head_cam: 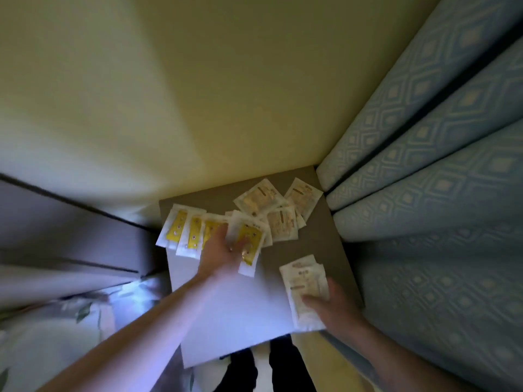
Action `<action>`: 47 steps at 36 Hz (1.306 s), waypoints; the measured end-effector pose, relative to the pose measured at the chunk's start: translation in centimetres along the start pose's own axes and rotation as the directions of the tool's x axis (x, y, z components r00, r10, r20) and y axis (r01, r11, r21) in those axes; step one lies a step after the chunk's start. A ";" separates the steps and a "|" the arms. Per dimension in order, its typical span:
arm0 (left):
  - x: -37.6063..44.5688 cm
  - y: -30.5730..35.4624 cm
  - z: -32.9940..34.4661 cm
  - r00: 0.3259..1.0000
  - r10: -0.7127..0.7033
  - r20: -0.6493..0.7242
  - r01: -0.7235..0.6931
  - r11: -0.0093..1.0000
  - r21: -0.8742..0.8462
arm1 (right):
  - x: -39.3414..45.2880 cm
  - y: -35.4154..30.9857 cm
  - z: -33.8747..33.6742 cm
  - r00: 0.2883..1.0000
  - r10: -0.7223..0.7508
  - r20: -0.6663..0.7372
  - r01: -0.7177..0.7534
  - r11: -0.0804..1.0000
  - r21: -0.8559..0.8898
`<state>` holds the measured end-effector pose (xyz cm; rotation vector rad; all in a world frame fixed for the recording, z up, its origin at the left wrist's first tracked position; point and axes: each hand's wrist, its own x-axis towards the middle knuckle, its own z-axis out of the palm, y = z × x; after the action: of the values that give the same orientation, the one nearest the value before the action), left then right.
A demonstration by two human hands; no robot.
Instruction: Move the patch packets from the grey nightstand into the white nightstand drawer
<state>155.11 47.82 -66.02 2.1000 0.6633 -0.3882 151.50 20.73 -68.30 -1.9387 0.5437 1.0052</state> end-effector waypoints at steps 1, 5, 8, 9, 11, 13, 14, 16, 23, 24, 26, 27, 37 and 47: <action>-1.8 0.4 -0.7 0.999 -0.037 0.019 0.037 0.999 0.004 | -1.4 -0.6 -0.2 1.000 -0.008 -0.008 0.008 1.000 0.011; -8.9 1.2 -4.2 0.970 -0.222 0.095 0.229 0.971 -0.068 | -8.0 -4.6 -0.8 0.998 -0.059 0.001 0.058 0.996 0.070; -14.2 1.5 -6.9 0.943 -0.313 0.117 0.331 0.919 -0.212 | -12.1 -6.0 -1.4 0.997 -0.074 0.031 0.072 0.995 0.071; -16.1 1.7 -7.8 0.936 -0.328 0.125 0.350 0.897 -0.269 | -13.5 -6.4 -1.5 0.996 -0.075 0.041 0.072 0.996 0.061; -19.3 2.1 -9.1 0.938 -0.334 0.095 0.347 0.879 -0.327 | -15.8 -6.9 -1.7 0.995 -0.086 0.039 0.085 0.996 0.037; -22.0 1.7 -9.9 0.938 -0.342 0.060 0.338 0.863 -0.376 | -17.7 -7.3 -1.7 0.993 -0.107 0.048 0.106 0.994 0.022; -23.3 1.6 -10.3 0.939 -0.339 0.056 0.331 0.849 -0.411 | -18.7 -7.6 -1.7 0.991 -0.119 0.064 0.118 0.993 0.017; -25.7 1.7 -10.9 0.943 -0.332 0.027 0.309 0.840 -0.447 | -20.2 -7.9 -1.6 0.985 -0.140 0.103 0.140 0.990 0.013; -32.6 3.0 -11.6 0.923 -0.354 -0.151 0.239 0.836 -0.494 | -23.1 -9.1 -2.1 0.930 -0.215 0.299 0.242 0.969 -0.055; -33.5 3.0 -11.4 0.917 -0.357 -0.177 0.230 0.836 -0.498 | -23.3 -9.3 -2.3 0.916 -0.223 0.333 0.256 0.965 -0.060; -35.4 3.8 -11.0 0.893 -0.391 -0.221 0.232 0.823 -0.519 | -23.8 -9.7 -2.8 0.890 -0.232 0.392 0.285 0.955 -0.082; -36.4 4.3 -10.8 0.878 -0.413 -0.242 0.235 0.812 -0.534 | -24.0 -9.8 -3.1 0.879 -0.233 0.417 0.296 0.951 -0.093; -47.3 5.6 -6.4 0.731 -0.570 -0.375 0.218 0.716 -0.664 | -26.5 -8.5 -5.0 0.786 -0.216 0.579 0.331 0.938 -0.101; -58.4 1.5 -2.3 0.561 -0.724 -0.400 0.251 0.610 -0.752 | -32.3 -5.6 -0.4 0.660 -0.211 0.721 0.495 0.844 -0.206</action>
<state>108.82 30.72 -34.72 1.2802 1.6481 0.3273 136.82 23.13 -39.13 -1.7129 -0.4961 1.5179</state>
